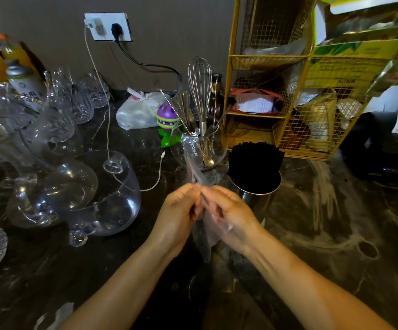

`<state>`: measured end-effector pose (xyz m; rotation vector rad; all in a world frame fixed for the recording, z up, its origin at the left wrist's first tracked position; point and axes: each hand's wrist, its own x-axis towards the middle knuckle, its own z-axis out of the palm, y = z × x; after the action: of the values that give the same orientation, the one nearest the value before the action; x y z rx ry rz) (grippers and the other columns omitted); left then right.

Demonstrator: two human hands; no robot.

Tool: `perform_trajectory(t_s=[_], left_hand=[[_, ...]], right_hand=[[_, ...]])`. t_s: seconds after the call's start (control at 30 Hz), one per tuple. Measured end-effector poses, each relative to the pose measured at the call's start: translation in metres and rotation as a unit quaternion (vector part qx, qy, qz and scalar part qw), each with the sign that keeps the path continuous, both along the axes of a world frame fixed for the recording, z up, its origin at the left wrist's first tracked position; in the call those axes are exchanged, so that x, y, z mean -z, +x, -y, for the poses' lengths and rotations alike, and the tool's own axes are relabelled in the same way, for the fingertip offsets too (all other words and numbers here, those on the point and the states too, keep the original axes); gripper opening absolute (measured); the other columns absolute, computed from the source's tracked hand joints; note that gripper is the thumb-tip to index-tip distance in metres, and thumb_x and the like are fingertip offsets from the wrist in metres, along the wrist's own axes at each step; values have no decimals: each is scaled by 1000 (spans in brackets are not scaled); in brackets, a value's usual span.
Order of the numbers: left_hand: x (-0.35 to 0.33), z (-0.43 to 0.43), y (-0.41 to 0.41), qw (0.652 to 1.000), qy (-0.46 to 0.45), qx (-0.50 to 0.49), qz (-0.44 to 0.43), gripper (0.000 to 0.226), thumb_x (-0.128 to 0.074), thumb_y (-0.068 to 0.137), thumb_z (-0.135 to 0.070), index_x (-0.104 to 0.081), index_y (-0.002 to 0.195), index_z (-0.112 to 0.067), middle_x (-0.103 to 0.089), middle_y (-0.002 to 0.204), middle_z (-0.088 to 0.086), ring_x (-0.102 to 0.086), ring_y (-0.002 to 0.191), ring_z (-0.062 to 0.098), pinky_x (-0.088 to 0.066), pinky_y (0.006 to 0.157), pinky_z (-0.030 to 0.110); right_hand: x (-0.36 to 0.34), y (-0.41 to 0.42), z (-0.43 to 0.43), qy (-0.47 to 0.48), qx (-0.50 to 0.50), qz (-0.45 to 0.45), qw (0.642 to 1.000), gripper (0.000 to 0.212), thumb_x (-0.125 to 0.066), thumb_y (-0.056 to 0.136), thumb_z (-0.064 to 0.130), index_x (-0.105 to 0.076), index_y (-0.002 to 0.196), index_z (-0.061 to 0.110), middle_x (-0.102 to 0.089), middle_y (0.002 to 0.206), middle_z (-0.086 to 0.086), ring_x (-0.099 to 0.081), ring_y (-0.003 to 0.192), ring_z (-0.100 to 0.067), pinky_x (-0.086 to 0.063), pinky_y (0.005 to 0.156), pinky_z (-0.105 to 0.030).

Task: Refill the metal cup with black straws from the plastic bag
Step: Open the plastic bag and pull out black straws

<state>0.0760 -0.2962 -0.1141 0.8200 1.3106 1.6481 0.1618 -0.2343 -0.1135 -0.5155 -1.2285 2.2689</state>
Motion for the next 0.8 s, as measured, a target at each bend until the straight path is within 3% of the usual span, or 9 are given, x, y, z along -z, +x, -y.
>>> perform_trajectory(t_s=[0.07,0.17,0.23,0.37,0.53,0.63,0.7,0.8], left_hand=[[0,-1,0,1000,13,8,8,36,-39,87,-15,-47,52,-16,-43,44,-7,-36,45,4,-34,46,15],[-4,1,-4,999,-5,31,-39,41,-39,88,-13,-48,48,-18,-42,42,-7,-36,44,7,-33,47,16],[-10,3,-9,996,-26,29,-83,44,-41,87,-12,-47,45,-19,-41,39,-7,-36,42,6,-33,45,15],[-17,5,-17,985,-43,-19,-166,45,-45,85,-6,-45,41,-14,-40,36,-5,-36,37,6,-32,39,12],[-22,10,-32,976,-31,-77,-201,49,-46,82,-1,-44,35,-17,-40,31,-5,-34,34,2,-28,37,10],[-26,12,-39,971,-28,-106,-215,52,-48,82,0,-44,32,-17,-40,28,-3,-33,32,2,-30,37,11],[-29,13,-38,970,-32,-95,-220,50,-49,82,0,-45,34,-16,-41,28,-4,-35,32,3,-32,38,12],[-32,11,-31,973,-25,-64,-218,42,-48,81,3,-46,40,-8,-43,30,-5,-37,33,6,-33,37,14]], right_hand=[[-1,2,0,-44,-7,-34,998,35,-51,78,14,-48,44,8,-59,46,-7,-57,48,-12,-48,59,-25],[-2,4,1,-23,-2,-26,999,40,-50,79,13,-49,40,14,-62,45,0,-61,50,-11,-52,58,-23],[-4,4,1,26,20,19,999,47,-50,84,11,-47,37,18,-58,42,2,-60,49,-8,-51,56,-18],[-7,3,-4,161,85,113,977,50,-51,86,12,-44,37,20,-41,29,7,-38,32,-2,-35,42,-12],[-19,7,-17,293,132,151,935,46,-51,85,3,-38,41,11,-38,23,6,-35,26,-3,-31,39,-11],[-28,9,-22,334,138,152,920,44,-54,83,2,-37,42,8,-39,28,7,-34,29,-3,-34,41,-16],[-36,4,-21,351,114,155,916,37,-59,81,9,-41,49,7,-40,38,-6,-35,35,-6,-35,46,-22],[-42,-8,-13,342,40,159,925,28,-61,80,14,-43,58,14,-47,44,-6,-37,31,-3,-31,38,-15]])
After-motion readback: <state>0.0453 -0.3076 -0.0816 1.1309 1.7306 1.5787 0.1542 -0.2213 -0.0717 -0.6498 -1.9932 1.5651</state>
